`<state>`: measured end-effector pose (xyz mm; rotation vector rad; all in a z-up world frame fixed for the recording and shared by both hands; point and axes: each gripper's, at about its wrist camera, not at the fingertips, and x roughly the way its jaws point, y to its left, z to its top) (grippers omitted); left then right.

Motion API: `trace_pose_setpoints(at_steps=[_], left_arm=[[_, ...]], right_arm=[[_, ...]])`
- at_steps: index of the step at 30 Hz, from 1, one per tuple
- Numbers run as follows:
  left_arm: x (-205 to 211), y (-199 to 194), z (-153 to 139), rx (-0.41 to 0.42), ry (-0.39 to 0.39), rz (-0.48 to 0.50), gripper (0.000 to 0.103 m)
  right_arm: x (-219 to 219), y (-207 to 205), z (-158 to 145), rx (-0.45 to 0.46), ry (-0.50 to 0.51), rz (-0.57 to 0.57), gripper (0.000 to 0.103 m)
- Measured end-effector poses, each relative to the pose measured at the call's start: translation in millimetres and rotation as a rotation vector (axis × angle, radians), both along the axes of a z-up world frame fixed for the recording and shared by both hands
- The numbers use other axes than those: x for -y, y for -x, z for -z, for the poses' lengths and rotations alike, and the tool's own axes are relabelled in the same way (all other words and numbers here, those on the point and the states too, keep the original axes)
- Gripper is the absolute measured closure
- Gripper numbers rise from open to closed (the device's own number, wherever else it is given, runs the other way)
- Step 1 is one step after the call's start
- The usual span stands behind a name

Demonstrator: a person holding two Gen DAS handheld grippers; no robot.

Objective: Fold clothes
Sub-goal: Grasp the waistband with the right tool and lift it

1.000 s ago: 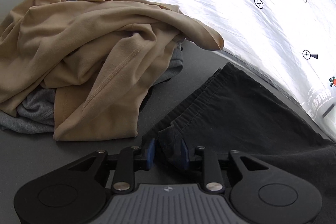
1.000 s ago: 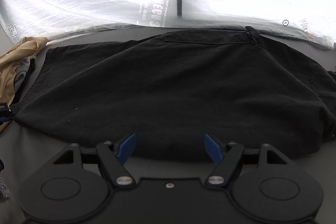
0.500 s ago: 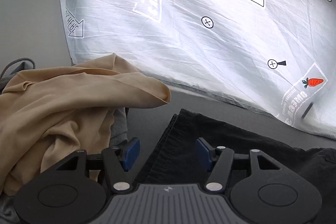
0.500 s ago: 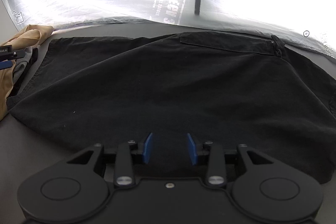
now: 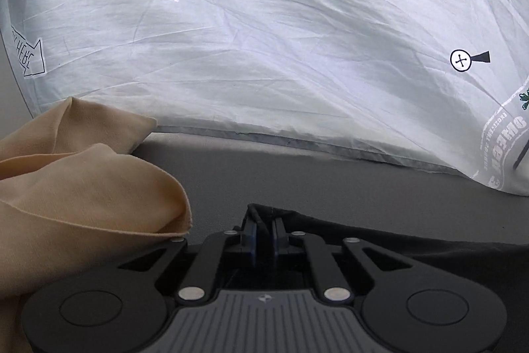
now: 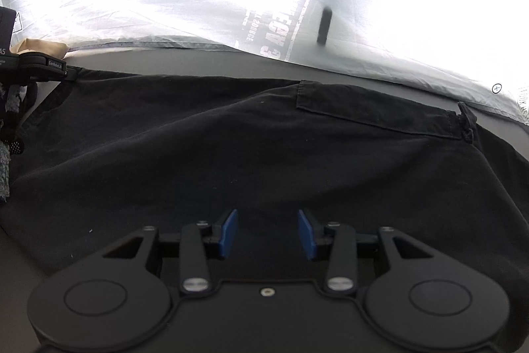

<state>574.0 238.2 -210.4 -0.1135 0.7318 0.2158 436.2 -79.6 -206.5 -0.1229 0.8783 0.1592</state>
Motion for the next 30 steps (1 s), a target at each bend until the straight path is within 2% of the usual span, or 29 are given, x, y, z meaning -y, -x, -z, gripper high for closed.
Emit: trace_pose_setpoints(at_steps=[2, 4, 5, 6, 8, 10, 12, 15, 16, 17, 18, 20, 21, 22, 23, 24, 26, 27, 29, 30], left_arm=[[-4, -9, 4, -0.011, -0.001, -0.023, 0.091], [3, -12, 11, -0.030, -0.074, -0.035, 0.085], [6, -13, 15, -0.039, -0.110, -0.041, 0.073], [9, -13, 14, -0.043, -0.134, -0.052, 0.068], [13, -5, 0, -0.028, -0.134, -0.091, 0.067], [17, 11, -18, 0.033, -0.080, -0.109, 0.059], [27, 27, -34, 0.102, 0.021, -0.055, 0.059], [57, 27, -34, 0.083, 0.249, 0.130, 0.062], [69, 24, -29, 0.069, 0.324, 0.198, 0.066], [84, 20, -23, 0.048, 0.373, 0.261, 0.073], [101, 16, -15, 0.016, 0.383, 0.317, 0.078], [129, 8, 2, -0.054, 0.383, 0.397, 0.080], [143, 4, 15, -0.095, 0.370, 0.427, 0.080], [153, 4, 23, -0.096, 0.344, 0.447, 0.081], [156, 6, 25, -0.062, 0.315, 0.447, 0.082], [153, 3, 26, -0.069, 0.343, 0.425, 0.084], [134, -6, 31, -0.119, 0.482, 0.338, 0.091], [127, -10, 33, -0.138, 0.537, 0.306, 0.100], [116, -15, 39, -0.160, 0.608, 0.278, 0.100], [114, -16, 40, -0.164, 0.615, 0.275, 0.100]], right_arm=[[-2, 0, 5, -0.011, 0.004, -0.003, 0.062], [-3, 0, 10, -0.024, 0.010, -0.005, 0.065], [-4, 1, 10, -0.019, 0.007, -0.003, 0.072], [-3, 2, 9, -0.005, 0.003, 0.002, 0.076], [-3, 3, 2, 0.052, -0.011, 0.032, 0.099], [-2, -6, 0, 0.087, -0.041, 0.058, 0.101], [-2, -21, -1, 0.111, -0.076, 0.080, 0.101], [-14, -54, 2, 0.160, -0.133, 0.126, 0.101], [-18, -66, 5, 0.174, -0.155, 0.140, 0.101], [-21, -77, 8, 0.181, -0.171, 0.150, 0.101], [-24, -87, 13, 0.184, -0.177, 0.158, 0.101], [-26, -100, 24, 0.168, -0.182, 0.160, 0.102], [-25, -102, 29, 0.164, -0.198, 0.166, 0.103], [-24, -102, 33, 0.167, -0.215, 0.173, 0.103], [-24, -101, 36, 0.174, -0.221, 0.173, 0.103], [-24, -99, 37, 0.185, -0.217, 0.166, 0.103], [-27, -97, 37, 0.190, -0.206, 0.161, 0.103], [-27, -97, 37, 0.191, -0.204, 0.164, 0.103], [-30, -94, 38, 0.194, -0.185, 0.164, 0.103], [-33, -92, 37, 0.194, -0.162, 0.158, 0.103]])
